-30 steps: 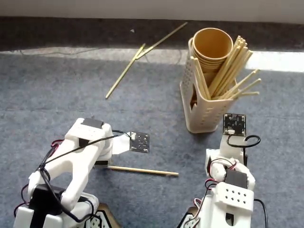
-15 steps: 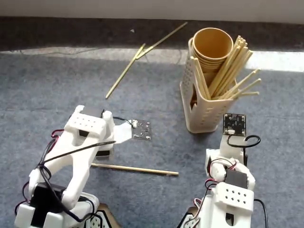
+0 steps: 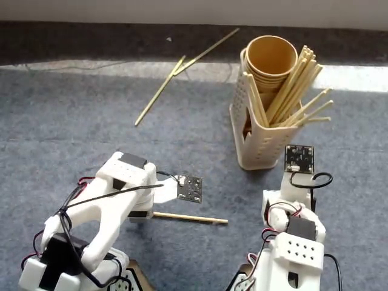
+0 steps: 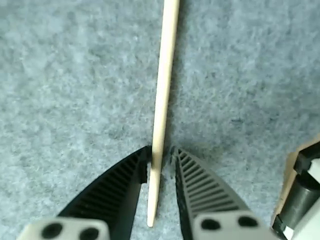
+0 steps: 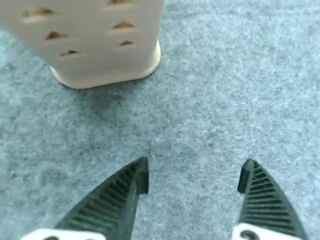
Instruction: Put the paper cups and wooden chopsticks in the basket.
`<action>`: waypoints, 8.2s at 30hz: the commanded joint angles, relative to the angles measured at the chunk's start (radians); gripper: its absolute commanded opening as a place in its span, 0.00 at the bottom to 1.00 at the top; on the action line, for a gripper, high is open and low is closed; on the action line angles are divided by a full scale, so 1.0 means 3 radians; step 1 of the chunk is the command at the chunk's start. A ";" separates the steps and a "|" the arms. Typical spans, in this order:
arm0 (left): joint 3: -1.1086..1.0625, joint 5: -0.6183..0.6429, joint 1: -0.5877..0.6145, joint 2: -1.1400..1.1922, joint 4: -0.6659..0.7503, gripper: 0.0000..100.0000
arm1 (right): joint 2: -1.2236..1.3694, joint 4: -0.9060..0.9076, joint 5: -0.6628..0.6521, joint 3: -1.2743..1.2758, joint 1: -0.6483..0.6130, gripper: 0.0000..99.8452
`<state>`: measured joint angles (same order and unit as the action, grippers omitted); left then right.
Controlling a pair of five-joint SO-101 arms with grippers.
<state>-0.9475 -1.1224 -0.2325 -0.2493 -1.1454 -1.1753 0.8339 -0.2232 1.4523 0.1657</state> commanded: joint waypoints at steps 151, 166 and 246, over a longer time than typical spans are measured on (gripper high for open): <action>0.8580 0.3984 -0.1470 0.2473 -0.0532 0.01 | -0.0049 -0.0054 -0.0128 -0.0008 0.0151 0.29; 0.8247 0.4000 -0.1619 0.2897 -0.0276 0.01 | -0.1184 0.0826 0.0450 -0.1189 0.0974 0.29; 0.8656 0.3836 0.0499 0.3332 -0.1816 0.09 | 0.6836 0.1092 0.1826 -1.0687 0.0330 0.29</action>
<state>1.6088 0.0315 -0.0928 0.7587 -1.6886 0.9789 1.1224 0.3168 -1.6456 0.3007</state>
